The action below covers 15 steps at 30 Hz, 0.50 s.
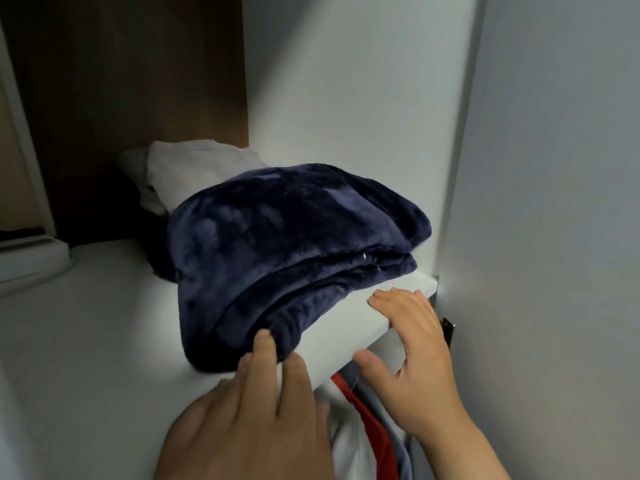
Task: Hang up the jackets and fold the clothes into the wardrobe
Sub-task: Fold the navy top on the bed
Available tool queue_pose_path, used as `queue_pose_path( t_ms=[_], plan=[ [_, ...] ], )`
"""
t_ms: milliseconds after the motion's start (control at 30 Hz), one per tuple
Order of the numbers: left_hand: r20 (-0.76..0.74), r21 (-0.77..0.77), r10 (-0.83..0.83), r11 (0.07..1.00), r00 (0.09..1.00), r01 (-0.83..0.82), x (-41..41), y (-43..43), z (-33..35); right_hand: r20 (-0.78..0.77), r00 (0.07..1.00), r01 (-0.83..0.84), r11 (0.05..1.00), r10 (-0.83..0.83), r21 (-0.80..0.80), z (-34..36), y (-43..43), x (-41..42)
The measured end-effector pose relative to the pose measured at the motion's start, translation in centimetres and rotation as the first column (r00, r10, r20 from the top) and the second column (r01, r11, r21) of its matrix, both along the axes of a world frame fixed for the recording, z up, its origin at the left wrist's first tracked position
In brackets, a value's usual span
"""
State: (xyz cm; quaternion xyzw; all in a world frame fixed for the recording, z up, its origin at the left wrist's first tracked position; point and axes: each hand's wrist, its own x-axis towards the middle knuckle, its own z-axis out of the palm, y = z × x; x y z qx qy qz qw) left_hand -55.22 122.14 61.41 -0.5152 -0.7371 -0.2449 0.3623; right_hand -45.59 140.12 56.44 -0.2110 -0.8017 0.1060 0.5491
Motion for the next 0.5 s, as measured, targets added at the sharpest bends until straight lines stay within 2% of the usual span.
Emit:
queue_pose_path(
  t_ms=[33,67,200,400,467,500],
  plan=[
    [-0.019,0.032,-0.028,0.999,0.999,0.029,-0.1,0.1,-0.5,0.000,1.000,0.003,1.000,-0.003,0.003,0.1,0.1,0.0],
    [0.002,-0.002,-0.037,0.999,0.999,0.037,0.0,0.1,-0.5,-0.004,1.000,0.009,1.000,-0.009,0.015,-0.1,0.0,0.0],
    [-0.007,-0.035,0.029,0.999,1.000,-0.029,0.2,-0.2,-1.0,-0.004,0.999,0.033,0.997,-0.033,0.074,-0.5,0.2,0.1],
    [-0.081,0.078,0.039,0.996,0.996,-0.033,0.0,-0.1,-1.8,-0.101,0.989,0.124,0.967,-0.104,0.223,-0.8,1.1,-0.6],
    [-0.158,0.113,0.155,0.984,0.975,-0.138,0.3,0.2,-2.2,-0.155,0.982,0.145,0.955,-0.107,0.257,-0.9,1.4,-1.0],
    [-0.212,0.194,0.248,0.959,0.945,-0.208,0.1,1.0,-2.3,-0.168,0.980,0.150,0.955,-0.109,0.255,-1.0,1.6,-1.1]
  ],
)
